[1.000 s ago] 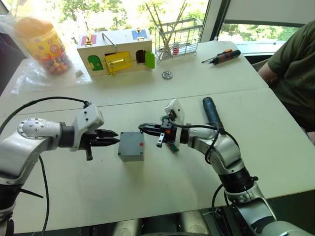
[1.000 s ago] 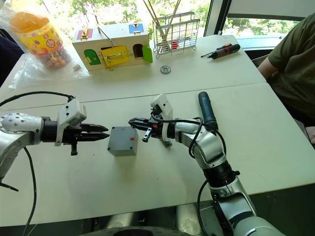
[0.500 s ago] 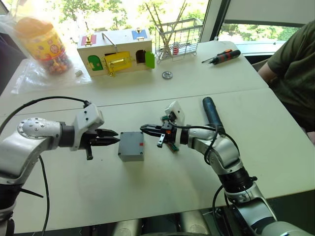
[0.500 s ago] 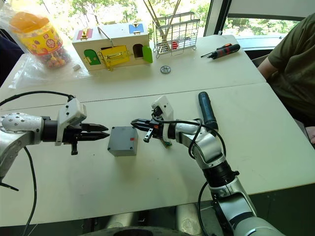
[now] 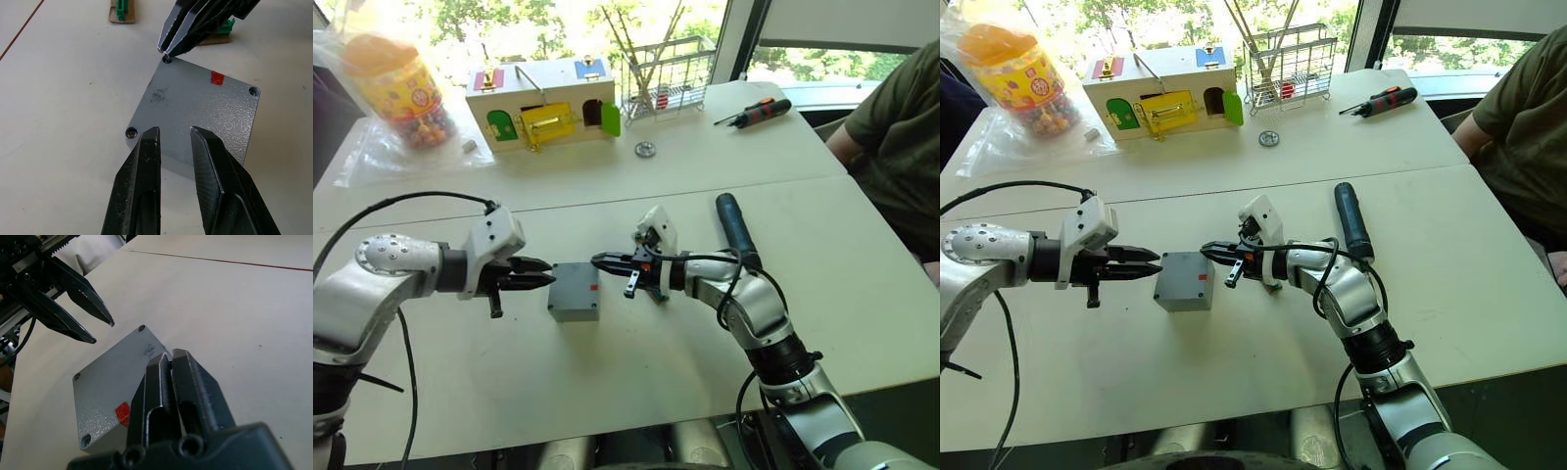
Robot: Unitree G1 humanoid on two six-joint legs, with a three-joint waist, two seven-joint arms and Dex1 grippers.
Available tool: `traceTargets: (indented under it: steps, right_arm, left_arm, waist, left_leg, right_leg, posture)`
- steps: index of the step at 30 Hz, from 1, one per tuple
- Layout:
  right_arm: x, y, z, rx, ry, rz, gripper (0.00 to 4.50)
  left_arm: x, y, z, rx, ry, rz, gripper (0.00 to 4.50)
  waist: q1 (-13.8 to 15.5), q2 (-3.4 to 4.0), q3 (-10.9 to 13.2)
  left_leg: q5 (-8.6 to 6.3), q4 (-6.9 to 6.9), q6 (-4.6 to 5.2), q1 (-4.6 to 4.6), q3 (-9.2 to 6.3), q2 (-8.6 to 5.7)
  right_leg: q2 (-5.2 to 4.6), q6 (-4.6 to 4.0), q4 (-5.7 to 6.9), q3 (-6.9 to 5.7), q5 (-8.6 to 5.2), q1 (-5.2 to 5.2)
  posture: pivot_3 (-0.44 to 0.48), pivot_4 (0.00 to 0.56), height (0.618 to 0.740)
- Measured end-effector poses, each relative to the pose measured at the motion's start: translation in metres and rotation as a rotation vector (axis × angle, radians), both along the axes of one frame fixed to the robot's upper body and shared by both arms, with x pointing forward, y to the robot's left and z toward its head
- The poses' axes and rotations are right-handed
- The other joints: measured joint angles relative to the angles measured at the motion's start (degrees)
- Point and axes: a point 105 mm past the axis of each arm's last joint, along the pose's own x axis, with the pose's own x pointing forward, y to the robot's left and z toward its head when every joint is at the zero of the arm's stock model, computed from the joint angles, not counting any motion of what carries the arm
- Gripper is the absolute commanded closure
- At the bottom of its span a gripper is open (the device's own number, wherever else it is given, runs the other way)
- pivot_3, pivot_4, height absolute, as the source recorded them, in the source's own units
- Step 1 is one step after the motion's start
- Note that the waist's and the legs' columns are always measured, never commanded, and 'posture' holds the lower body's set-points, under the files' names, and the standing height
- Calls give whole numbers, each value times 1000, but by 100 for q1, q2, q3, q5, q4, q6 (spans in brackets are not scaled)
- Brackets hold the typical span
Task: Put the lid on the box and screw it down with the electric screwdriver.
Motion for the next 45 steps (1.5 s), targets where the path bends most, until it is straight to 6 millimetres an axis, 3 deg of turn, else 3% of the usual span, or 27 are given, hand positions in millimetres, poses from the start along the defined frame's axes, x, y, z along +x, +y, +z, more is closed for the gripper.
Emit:
traceTargets:
  steps: [4, 9, 13, 16, 19, 21, 25, 27, 31, 33, 37, 45]
  right_arm:
    - [0, 0, 0, 0, 0, 0, 1155]
    - [6, -9, 7, 18, -3, -53, 1155]
    - [10, -20, 36, 90, -31, -144, 1155]
    - [6, -31, 64, 125, 8, -139, 1155]
    - [8, -59, 98, 105, 19, -171, 1155]
    - [11, -91, 106, -13, 43, -249, 1155]
    - [10, -159, 93, -345, 131, -405, 1155]
    - [10, -180, 85, -427, 195, -451, 1155]
    - [8, -222, 66, -543, 389, -520, 15]
    - [12, -235, 58, -555, 479, -568, 15]
    - [24, -236, 45, -553, 614, -583, 15]
    - [43, -221, 35, -574, 780, -543, 15]
  left_arm:
    - [2, -3, 2, -17, -10, -2, 3556]
    - [12, -7, 7, -44, -48, 42, 3556]
    - [29, -22, 24, -128, -154, 98, 3556]
    - [36, -44, 39, -268, -228, 94, 3556]
    - [33, -59, 43, -323, -252, 47, 3556]
    - [25, -72, 47, -400, -232, -21, 3556]
    - [8, -81, 43, -392, -162, -166, 3556]
    - [3, -84, 36, -346, -145, -214, 3556]
    - [-7, -82, 17, -204, -135, -295, 3556]
    - [-12, -85, 13, -171, -141, -341, 3556]
    - [-20, -91, 14, -119, -166, -408, 3556]
    - [-16, -88, 11, -41, -202, -403, 3556]
  waist:
    - [7, 0, 0]
    - [30, 0, 0]
    - [38, -1, 0]
    - [46, -1, 0]
    - [36, -1, 0]
    - [85, -1, 0]
    - [154, -1, 0]
    - [135, -1, 0]
    - [140, -1, 0]
    - [143, -1, 0]
    - [146, -1, 1]
    - [173, -1, 2]
  left_leg:
    - [0, 2, 0, 0, 0, -1]
    - [0, 5, 0, 0, -2, -2]
    - [0, 7, 0, 0, -2, -2]
    - [0, 11, 0, 0, 0, -4]
    - [0, 9, 0, 0, -1, -3]
    - [-1, 9, 3, -1, -2, -4]
    - [-3, 4, 5, -1, 12, -2]
    - [-3, 6, 7, 3, 20, 1]
    - [-8, 4, 14, 3, 26, 2]
    - [-8, 6, 15, 3, 31, 0]
    - [-8, 4, 14, 3, 30, 2]
    - [-7, 8, 14, 0, 27, -3]
  right_leg:
    - [0, 0, 0, 0, 0, 1]
    - [-1, 0, 0, -1, 0, 4]
    - [-1, 0, 2, -1, 0, 4]
    - [-3, 0, 0, -1, 0, 8]
    - [-4, 0, 0, -2, 0, 7]
    - [-7, 0, -10, -4, 0, 13]
    - [-15, 0, -23, -1, 0, 15]
    - [-13, 0, -21, 6, 0, 17]
    - [-14, 0, -27, 10, 0, 17]
    - [-18, 0, -29, 13, 0, 17]
    - [-16, 0, -29, 13, 0, 15]
    - [-16, 0, -29, 10, 0, 14]
  posture:
    - [0, 150, 740]
    - [0, 150, 740]
    - [0, 150, 740]
    - [0, 150, 740]
    - [0, 150, 740]
    - [0, 150, 740]
    - [0, 150, 740]
    - [0, 150, 740]
    - [0, 150, 740]
    - [0, 150, 740]
    - [0, 150, 740]
    - [0, 150, 740]
